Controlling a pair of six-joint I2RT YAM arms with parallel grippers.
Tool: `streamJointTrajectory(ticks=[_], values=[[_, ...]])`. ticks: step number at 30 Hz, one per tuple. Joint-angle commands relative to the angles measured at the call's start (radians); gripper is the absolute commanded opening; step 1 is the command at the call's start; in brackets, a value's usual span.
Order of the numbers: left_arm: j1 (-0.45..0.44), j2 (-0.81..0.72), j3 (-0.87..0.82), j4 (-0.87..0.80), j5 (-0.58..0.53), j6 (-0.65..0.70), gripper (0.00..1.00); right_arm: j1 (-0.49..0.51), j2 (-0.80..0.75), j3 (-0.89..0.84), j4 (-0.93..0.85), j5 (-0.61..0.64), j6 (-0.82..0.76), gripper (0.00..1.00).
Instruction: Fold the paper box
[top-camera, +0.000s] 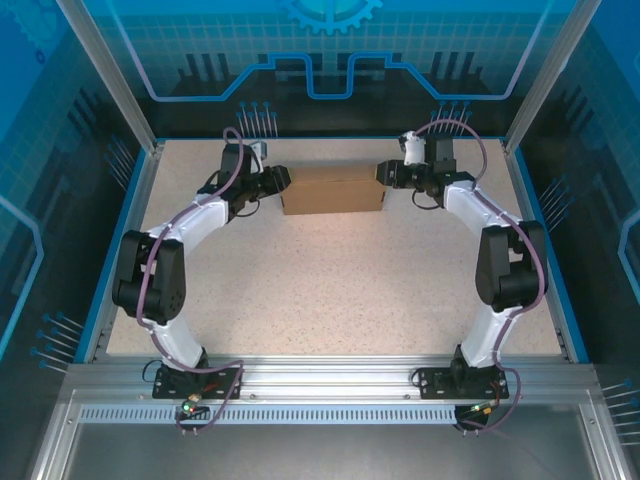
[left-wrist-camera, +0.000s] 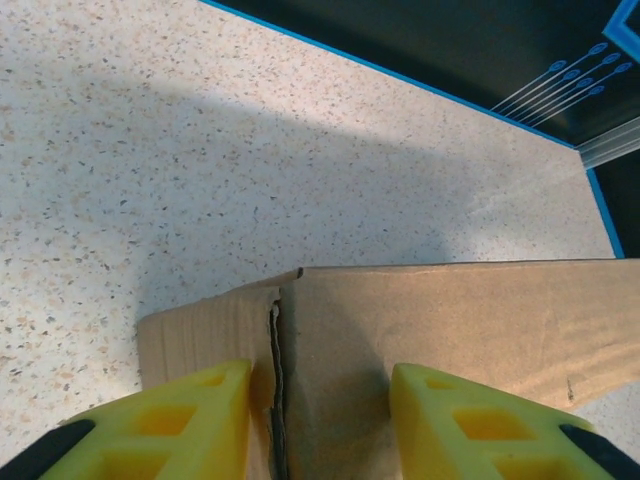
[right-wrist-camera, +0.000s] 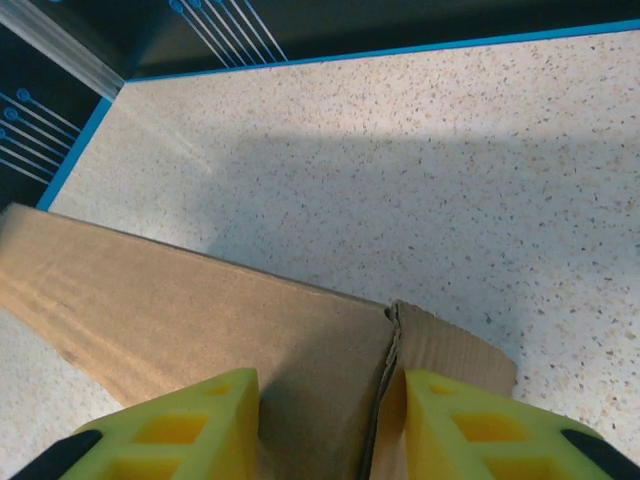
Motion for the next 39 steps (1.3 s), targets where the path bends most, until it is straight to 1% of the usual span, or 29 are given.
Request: streamJointTrajectory(ticks=[1,7,13,19,23,26,28,31,34,39], values=[[-0.065,-0.05,-0.092,0.069,0.15,-0.005,0.43,0.076,-0.08,-0.085,0.039,-0.135,-0.036,0.41],[-0.082,-0.136,-0.26,0.149,0.157,-0.049,0.43,0.102,-0.193,-0.261,0.079,-0.055,-0.003,0.44],[-0.11,-0.183,-0.412,0.24,0.133,-0.1,0.43,0.145,-0.248,-0.394,0.116,0.026,0.063,0.45],[-0.137,-0.181,-0.556,0.35,0.087,-0.143,0.44,0.193,-0.252,-0.519,0.157,0.126,0.121,0.45],[-0.137,-0.141,-0.595,0.384,0.073,-0.149,0.44,0.211,-0.208,-0.553,0.162,0.17,0.148,0.45],[-0.137,-0.138,-0.614,0.39,0.057,-0.153,0.48,0.213,-0.204,-0.564,0.131,0.22,0.148,0.48],[-0.137,-0.155,-0.625,0.377,0.029,-0.145,0.52,0.213,-0.226,-0.563,0.095,0.27,0.138,0.5],[-0.137,-0.197,-0.624,0.314,-0.028,-0.11,0.61,0.212,-0.289,-0.552,0.031,0.352,0.104,0.55],[-0.137,-0.26,-0.619,0.248,-0.09,-0.062,0.67,0.217,-0.376,-0.536,-0.035,0.425,0.055,0.58],[-0.132,-0.416,-0.616,0.15,-0.209,0.026,0.75,0.241,-0.559,-0.509,-0.128,0.558,-0.053,0.66]])
